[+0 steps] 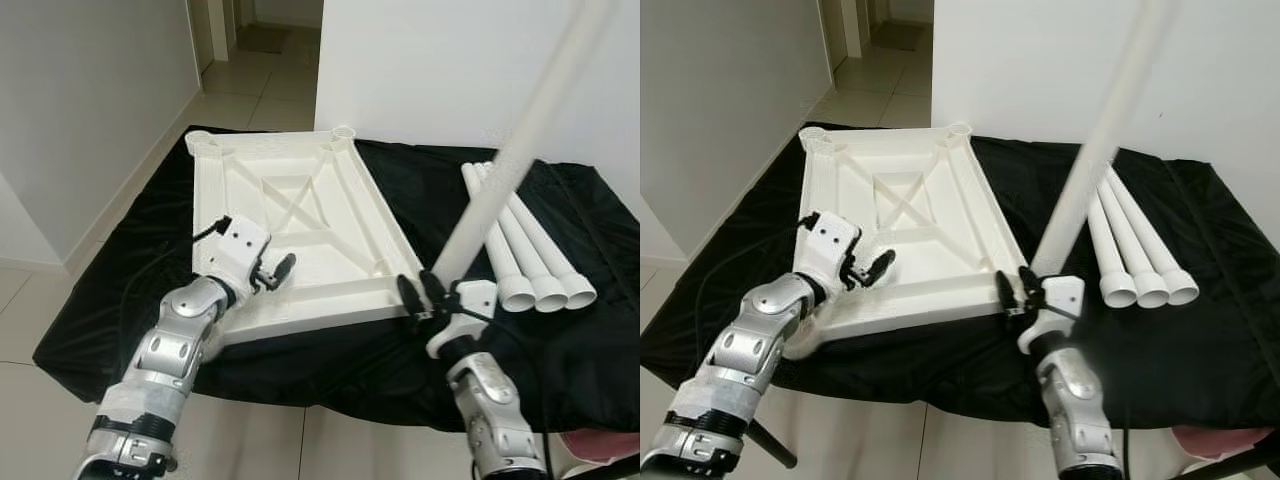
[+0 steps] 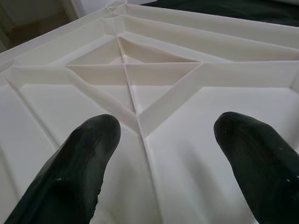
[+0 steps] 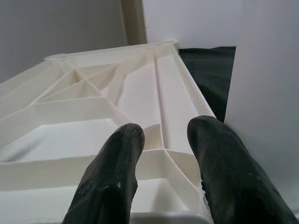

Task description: Building children table

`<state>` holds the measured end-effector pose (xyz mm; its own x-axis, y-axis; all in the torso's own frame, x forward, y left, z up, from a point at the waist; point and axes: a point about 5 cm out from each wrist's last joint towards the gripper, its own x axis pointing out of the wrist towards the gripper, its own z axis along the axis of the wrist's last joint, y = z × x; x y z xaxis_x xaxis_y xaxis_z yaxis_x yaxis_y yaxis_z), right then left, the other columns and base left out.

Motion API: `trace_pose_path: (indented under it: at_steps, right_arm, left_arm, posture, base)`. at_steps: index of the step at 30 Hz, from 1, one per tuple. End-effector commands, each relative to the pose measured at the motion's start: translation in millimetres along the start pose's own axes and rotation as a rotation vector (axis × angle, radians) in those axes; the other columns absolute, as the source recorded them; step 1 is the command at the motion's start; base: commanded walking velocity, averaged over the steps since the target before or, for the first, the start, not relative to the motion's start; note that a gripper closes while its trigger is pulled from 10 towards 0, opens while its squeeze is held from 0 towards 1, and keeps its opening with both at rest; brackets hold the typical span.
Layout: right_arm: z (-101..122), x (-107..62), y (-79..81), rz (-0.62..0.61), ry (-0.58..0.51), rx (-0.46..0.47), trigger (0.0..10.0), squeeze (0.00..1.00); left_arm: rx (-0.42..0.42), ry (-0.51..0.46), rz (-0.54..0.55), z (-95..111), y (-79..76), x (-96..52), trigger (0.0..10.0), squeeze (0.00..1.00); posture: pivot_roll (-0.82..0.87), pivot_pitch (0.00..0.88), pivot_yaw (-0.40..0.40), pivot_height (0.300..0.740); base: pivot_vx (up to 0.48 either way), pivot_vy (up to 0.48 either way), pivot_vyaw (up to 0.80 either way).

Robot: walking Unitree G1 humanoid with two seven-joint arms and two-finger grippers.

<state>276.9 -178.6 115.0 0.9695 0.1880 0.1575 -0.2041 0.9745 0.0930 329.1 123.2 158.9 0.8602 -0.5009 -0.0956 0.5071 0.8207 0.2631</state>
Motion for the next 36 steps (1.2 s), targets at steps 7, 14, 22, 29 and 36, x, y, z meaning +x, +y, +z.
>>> trace_pose_path:
  at_steps: [7, 14, 22, 29, 36]
  right_arm:
    - [-1.4, 2.9, 7.8, 0.005, -0.001, 0.006, 10.0, 0.00]
    - [-1.9, 6.8, 17.5, 0.024, -0.018, 0.015, 10.0, 0.00]
    - [2.3, 10.7, 23.7, 0.030, -0.043, 0.025, 10.0, 0.00]
    - [4.9, 14.3, 27.2, 0.038, -0.055, 0.023, 10.0, 0.00]
    - [8.2, 17.6, 32.5, 0.053, -0.071, 0.024, 10.0, 0.00]
  left_arm:
    - [0.025, 0.034, -0.161, -5.3, -19.3, 1.5, 10.0, 0.00]
    - [0.038, 0.028, -0.339, -6.0, -38.0, -4.8, 10.0, 0.00]
    - [0.035, 0.046, -0.410, -8.6, -44.6, -8.0, 10.0, 0.00]
    - [0.049, 0.113, -0.390, -14.8, -40.6, -5.9, 10.0, 0.00]
    - [0.029, 0.218, -0.317, -25.3, -36.5, 0.9, 10.0, 0.00]
  posture:
    - [-0.03, 0.060, -0.013, 0.740]
    - [-0.02, 0.059, -0.003, 0.740]
    - [-0.02, 0.056, 0.002, 0.740]
    - [-0.02, 0.055, 0.003, 0.740]
    - [-0.02, 0.057, 0.002, 0.740]
  base:
    - [0.000, 0.000, 0.00]
    - [0.000, 0.000, 0.00]
    - [0.000, 0.000, 0.00]
    - [0.000, 0.000, 0.00]
    - [0.000, 0.000, 0.00]
